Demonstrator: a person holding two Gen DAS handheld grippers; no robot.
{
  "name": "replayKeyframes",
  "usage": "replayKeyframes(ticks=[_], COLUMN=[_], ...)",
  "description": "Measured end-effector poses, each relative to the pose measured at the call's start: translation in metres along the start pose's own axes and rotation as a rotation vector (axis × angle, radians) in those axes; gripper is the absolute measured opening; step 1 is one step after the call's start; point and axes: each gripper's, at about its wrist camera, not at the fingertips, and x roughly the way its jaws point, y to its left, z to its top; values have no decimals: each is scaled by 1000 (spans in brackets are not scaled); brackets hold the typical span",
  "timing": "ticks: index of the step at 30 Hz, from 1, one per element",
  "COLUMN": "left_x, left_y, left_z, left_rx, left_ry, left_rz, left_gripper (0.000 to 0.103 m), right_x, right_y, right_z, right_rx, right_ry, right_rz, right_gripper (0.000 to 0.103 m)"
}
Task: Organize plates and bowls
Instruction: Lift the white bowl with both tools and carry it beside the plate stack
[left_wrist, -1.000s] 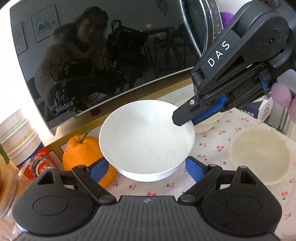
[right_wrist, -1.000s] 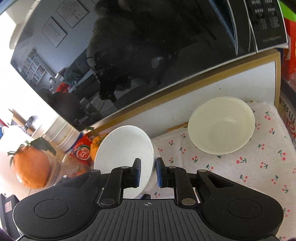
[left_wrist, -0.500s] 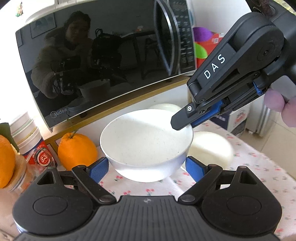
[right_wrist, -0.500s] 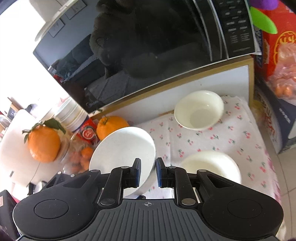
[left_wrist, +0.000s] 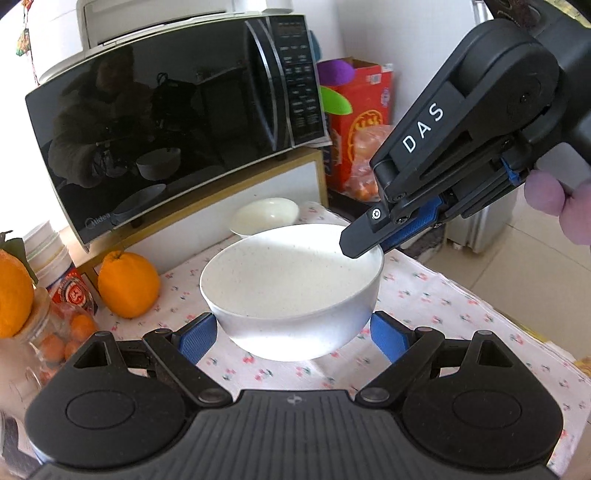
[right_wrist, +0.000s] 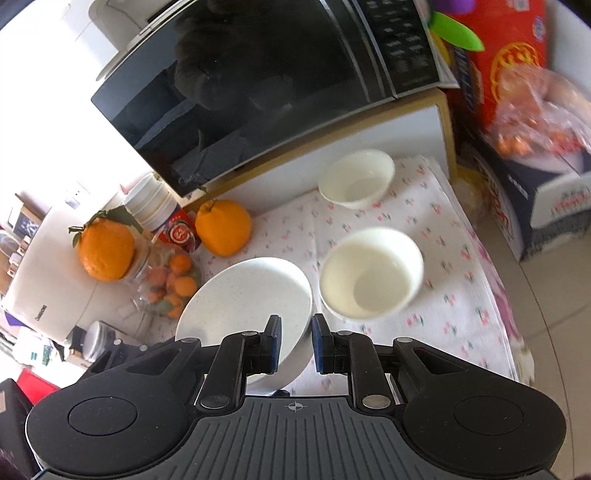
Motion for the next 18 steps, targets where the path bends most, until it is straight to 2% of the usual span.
replayKeyframes(ticks=[18], left_x=[-25], left_y=[-59], left_z=[-28], left_rx=[-4], left_ry=[4], left_rz=[-54], left_gripper=[88], right_x=[-39], right_y=[-37], right_z=[-57], right_rx=[42], right_ry=[-14], right_rz=[-56], right_gripper=[17])
